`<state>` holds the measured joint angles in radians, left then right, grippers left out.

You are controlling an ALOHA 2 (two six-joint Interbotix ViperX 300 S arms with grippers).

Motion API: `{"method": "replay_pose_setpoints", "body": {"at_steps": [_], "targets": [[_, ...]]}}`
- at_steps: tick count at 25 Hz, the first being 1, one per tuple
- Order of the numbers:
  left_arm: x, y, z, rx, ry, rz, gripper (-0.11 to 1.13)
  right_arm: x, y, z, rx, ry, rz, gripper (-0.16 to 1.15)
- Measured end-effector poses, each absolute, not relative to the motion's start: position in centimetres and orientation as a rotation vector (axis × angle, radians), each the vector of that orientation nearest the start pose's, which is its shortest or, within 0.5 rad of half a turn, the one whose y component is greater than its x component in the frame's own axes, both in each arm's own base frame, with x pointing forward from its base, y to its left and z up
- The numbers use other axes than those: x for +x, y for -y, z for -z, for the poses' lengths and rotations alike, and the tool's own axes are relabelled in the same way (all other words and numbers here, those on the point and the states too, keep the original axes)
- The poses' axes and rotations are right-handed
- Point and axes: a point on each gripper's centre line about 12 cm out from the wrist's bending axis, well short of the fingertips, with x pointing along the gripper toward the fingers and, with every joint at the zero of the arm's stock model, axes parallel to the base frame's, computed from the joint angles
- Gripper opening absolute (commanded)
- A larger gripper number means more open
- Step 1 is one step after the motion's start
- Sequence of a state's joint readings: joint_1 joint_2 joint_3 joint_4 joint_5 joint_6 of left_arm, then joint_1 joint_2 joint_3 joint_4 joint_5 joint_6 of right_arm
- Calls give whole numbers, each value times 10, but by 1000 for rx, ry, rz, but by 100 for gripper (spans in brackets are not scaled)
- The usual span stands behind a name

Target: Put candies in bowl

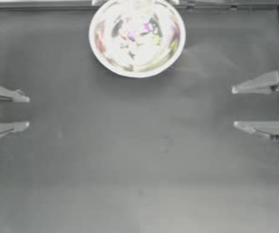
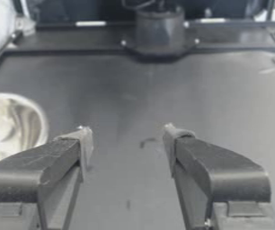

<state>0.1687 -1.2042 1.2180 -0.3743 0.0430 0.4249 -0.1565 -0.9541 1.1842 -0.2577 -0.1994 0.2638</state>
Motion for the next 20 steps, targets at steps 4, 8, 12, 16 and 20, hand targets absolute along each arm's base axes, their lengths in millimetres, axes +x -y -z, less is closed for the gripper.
{"method": "replay_pose_setpoints", "body": {"at_steps": [4,8,12,16,20], "targets": [[151,-25,-284,48,-31,-162,87,194,24,-278,15,-21,105,96],[146,-26,-285,46,-23,-170,87,193,25,-277,15,-28,109,96],[145,-27,-285,41,-19,-178,87,193,25,-277,15,-34,112,95],[144,-27,-285,36,-17,-182,87,192,25,-277,15,-34,113,96],[144,-27,-285,35,-17,-182,87,192,25,-277,15,-34,111,96]]}}
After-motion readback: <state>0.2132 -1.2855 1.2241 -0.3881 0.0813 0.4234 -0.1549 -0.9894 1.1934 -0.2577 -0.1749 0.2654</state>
